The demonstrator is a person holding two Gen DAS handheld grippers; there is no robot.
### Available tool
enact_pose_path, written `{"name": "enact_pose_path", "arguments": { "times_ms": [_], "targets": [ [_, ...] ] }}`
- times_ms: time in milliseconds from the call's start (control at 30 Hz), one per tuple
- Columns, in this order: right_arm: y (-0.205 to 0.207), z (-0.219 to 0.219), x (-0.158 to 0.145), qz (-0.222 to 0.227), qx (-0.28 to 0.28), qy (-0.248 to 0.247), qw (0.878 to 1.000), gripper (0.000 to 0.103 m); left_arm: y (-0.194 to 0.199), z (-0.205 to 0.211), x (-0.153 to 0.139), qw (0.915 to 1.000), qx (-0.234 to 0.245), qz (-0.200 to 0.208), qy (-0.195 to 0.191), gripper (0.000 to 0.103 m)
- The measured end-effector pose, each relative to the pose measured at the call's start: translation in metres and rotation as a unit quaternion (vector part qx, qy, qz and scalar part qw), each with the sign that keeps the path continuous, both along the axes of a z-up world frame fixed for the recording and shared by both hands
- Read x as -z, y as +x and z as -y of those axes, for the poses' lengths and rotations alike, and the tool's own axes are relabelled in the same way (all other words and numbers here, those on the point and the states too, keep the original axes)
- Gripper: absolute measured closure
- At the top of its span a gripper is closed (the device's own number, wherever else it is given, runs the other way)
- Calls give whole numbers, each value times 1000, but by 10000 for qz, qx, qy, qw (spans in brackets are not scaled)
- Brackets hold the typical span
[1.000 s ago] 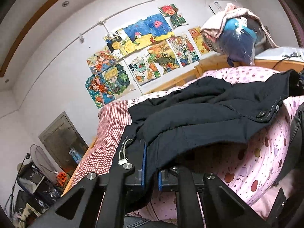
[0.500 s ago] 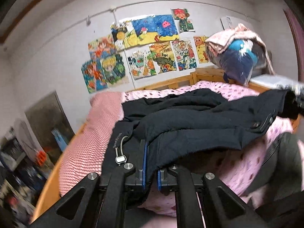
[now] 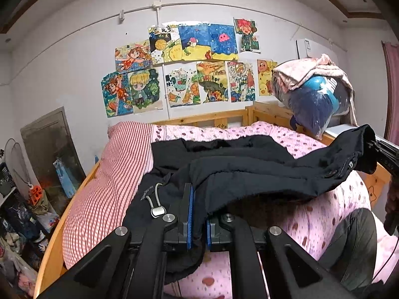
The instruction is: Fold large clothes
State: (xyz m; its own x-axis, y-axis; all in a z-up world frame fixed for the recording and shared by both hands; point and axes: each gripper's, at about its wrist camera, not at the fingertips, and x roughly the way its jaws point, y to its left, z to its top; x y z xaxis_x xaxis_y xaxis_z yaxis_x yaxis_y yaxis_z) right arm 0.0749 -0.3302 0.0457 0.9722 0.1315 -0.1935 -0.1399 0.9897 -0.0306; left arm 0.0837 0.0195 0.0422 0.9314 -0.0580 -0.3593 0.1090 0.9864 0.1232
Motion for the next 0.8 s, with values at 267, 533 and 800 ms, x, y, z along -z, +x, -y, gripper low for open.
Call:
{"name": "enact_pose_path", "arguments": {
  "times_ms": [267,533,800],
  "targets": [
    [45,-9,-22,175,50,-87,9998,97,48,0,-31,9999,93,-137,32,95],
    [122,-22,-39,202,100,-308,9993,97,123,9,-59,9985,123,-383,369,95],
    [211,-32,-51,104,207,-547,9982,97,208,10,-67,9975,-124,-390,581,95]
  ]
}}
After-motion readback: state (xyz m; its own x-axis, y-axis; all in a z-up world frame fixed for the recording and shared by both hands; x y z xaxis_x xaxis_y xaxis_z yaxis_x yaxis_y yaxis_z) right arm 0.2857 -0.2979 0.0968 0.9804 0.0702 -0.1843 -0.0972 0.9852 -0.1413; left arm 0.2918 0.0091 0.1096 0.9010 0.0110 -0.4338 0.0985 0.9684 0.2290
